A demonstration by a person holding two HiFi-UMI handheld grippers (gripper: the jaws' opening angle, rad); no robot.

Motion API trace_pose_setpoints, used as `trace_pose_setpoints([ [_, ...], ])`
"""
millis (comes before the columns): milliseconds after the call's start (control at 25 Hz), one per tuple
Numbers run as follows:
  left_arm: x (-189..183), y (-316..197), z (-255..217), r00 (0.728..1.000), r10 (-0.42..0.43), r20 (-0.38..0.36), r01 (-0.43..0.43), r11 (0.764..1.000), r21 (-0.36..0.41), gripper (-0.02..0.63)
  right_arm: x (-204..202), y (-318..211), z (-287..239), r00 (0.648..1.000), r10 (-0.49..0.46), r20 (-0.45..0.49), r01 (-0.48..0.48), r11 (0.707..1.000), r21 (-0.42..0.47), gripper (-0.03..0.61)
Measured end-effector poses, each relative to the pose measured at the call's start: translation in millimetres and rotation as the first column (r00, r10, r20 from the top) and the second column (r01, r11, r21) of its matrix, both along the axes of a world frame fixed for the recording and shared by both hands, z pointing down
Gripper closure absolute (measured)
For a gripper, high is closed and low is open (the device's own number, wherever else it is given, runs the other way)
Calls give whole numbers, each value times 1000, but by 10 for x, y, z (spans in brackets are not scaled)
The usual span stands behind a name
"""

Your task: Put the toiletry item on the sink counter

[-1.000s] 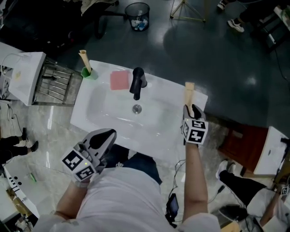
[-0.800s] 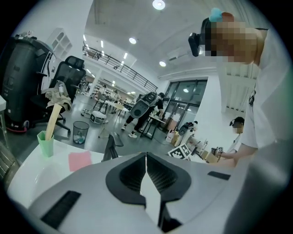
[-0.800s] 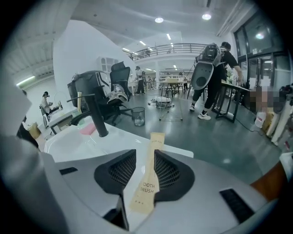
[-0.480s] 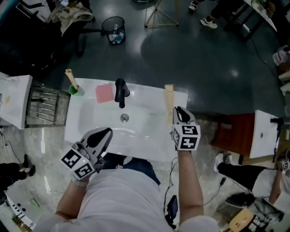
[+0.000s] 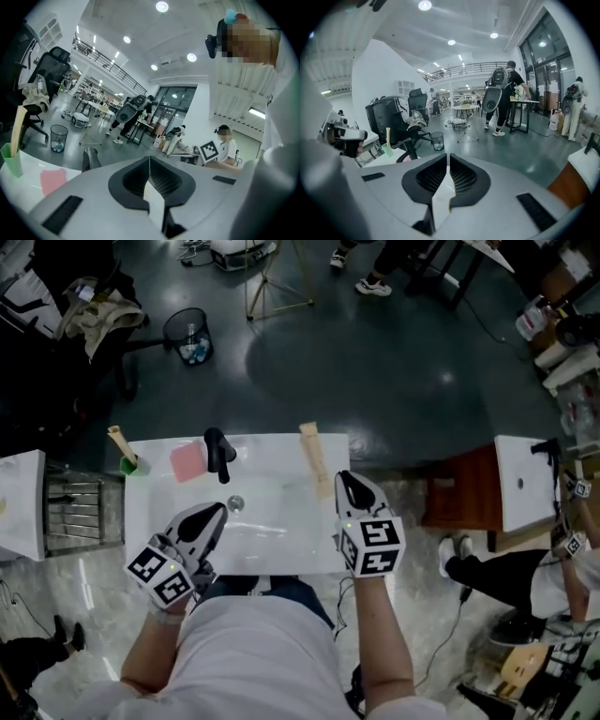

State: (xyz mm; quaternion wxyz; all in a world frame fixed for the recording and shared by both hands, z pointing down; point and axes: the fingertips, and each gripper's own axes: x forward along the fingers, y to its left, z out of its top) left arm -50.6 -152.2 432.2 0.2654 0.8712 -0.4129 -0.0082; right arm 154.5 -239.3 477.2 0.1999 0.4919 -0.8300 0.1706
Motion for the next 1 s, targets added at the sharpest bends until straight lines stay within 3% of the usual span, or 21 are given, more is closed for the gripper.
trace_pose_setpoints([
  [480,429,-119,-216,983,180,-35,-178,983,42,594,196,626,-627,991,128,30,-130,986,106,545],
  [1000,952,-14,-258,928,371,-46,-368,928,60,594,354,1268,-797,971,213,106,-229,958,172,545],
])
